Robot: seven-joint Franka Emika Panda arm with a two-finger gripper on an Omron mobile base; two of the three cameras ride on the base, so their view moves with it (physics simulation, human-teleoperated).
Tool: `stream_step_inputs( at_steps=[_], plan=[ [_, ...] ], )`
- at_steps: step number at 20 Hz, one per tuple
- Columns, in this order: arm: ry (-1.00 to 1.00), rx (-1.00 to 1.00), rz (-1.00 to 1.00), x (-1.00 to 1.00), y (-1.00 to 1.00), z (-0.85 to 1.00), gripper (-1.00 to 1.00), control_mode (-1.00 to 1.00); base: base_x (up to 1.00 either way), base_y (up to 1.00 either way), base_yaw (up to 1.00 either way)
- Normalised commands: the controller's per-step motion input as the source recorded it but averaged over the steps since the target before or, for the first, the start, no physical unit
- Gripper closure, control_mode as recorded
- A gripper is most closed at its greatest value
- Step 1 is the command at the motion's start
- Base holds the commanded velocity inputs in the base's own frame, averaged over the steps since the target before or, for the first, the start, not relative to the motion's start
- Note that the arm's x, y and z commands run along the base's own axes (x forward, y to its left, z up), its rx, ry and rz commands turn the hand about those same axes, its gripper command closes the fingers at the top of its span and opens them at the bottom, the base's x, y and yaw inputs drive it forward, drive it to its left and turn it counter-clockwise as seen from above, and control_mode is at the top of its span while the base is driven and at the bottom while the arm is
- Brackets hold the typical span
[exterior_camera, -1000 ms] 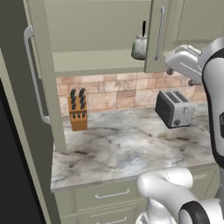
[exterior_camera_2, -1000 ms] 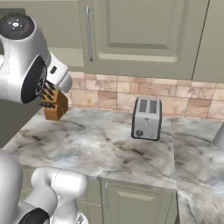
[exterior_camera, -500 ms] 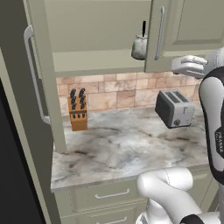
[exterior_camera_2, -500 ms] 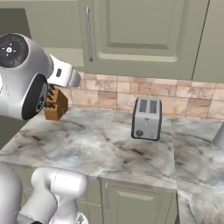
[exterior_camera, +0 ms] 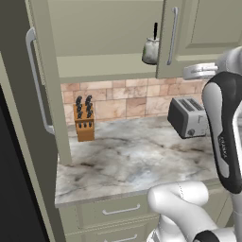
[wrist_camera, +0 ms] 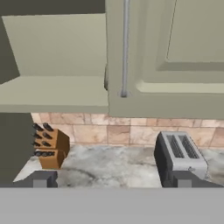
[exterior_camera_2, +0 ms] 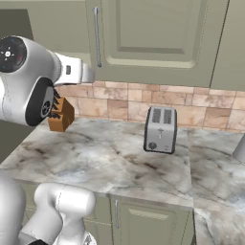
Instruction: Open the cabinet, pick the kettle from the cabinet, and place it in the sink.
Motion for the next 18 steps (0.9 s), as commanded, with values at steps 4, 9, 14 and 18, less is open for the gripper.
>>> stream_step_inputs(
  at_steps=[4, 9, 14, 18],
  plan=[
    [0.0, -0.13, 0.0, 0.32, -0.06, 0.19, -1.0, -1.0, 0.0, 0.0, 0.0],
    [0.0, -0.01, 0.0, 0.4, -0.03, 0.12, -1.0, -1.0, 0.0, 0.0, 0.0],
    [0.0, 0.0, 0.0, 0.48, 0.0, 0.1, -1.0, -1.0, 0.0, 0.0, 0.0],
    [0.0, 0.0, 0.0, 0.47, 0.0, 0.06, -1.0, -1.0, 0.0, 0.0, 0.0]
  ],
)
